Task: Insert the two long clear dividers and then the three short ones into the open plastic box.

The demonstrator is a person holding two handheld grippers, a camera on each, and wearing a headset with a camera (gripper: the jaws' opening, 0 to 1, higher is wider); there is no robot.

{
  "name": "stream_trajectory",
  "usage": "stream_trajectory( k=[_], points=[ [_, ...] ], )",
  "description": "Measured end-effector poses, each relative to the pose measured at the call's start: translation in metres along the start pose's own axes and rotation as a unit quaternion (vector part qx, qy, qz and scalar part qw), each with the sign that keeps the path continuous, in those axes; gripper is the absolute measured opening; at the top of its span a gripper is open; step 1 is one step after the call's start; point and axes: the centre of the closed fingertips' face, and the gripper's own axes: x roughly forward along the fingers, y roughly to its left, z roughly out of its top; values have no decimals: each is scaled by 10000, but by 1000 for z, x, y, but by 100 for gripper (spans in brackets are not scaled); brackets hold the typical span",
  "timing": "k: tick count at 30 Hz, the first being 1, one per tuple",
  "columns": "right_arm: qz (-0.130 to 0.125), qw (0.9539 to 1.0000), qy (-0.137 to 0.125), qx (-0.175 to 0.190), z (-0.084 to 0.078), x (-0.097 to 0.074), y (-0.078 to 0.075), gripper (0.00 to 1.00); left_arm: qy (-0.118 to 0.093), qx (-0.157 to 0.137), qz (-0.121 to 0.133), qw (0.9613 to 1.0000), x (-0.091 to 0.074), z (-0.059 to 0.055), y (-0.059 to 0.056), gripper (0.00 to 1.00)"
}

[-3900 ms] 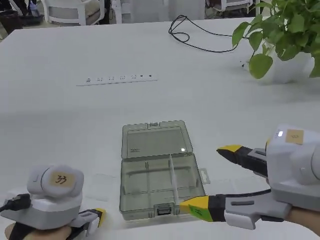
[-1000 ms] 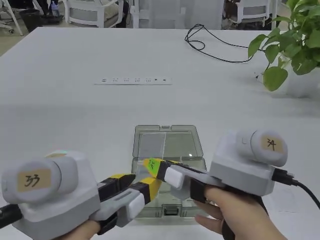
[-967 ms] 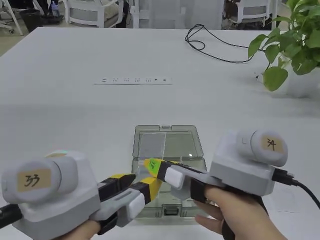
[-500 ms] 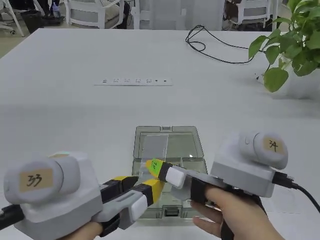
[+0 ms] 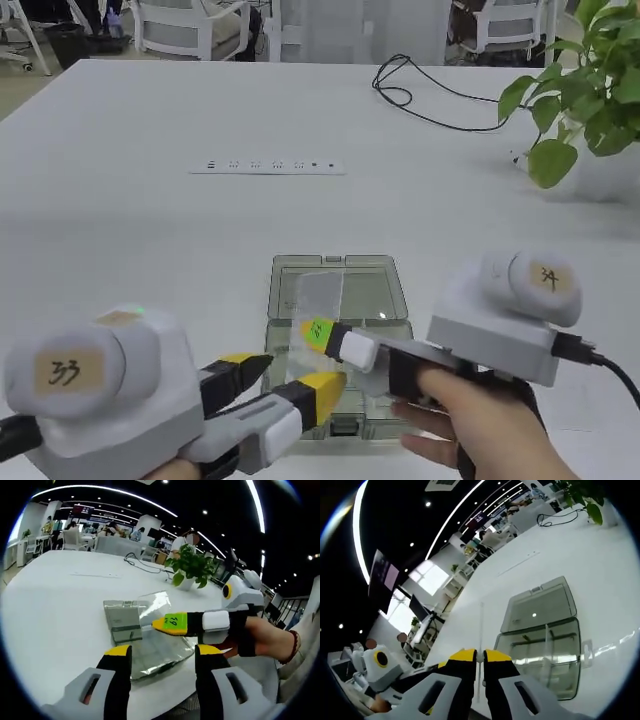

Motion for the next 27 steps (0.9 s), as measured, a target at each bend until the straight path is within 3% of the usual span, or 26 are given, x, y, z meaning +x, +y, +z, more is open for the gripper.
stream_trajectory(
  k=[4, 8, 16, 19, 24, 27],
  points=[
    [-248, 9994, 221, -31, -1, -3, -6, 6, 72, 608, 21, 9981, -6, -4, 0, 59],
    [-580, 9969, 532, -81, -3, -6, -15, 6, 103, 1105, 46, 9938, -9, -5, 1, 68],
    [-1155, 9882, 1004, -40, -5, -7, -30, 6, 78, 1496, -31, 9887, -9, -6, 1, 83],
    [-1343, 9827, 1275, 90, -10, -8, -34, 6, 97, 1628, -64, 9866, -8, -7, 1, 88],
    [-1458, 9786, 1441, 197, -11, -7, -38, 6, 112, 1776, -138, 9839, -7, -8, 0, 93],
    [-1525, 9757, 1547, 287, -13, -6, -40, 6, 3, 1874, -153, 9822, -8, -4, 0, 93]
  ],
)
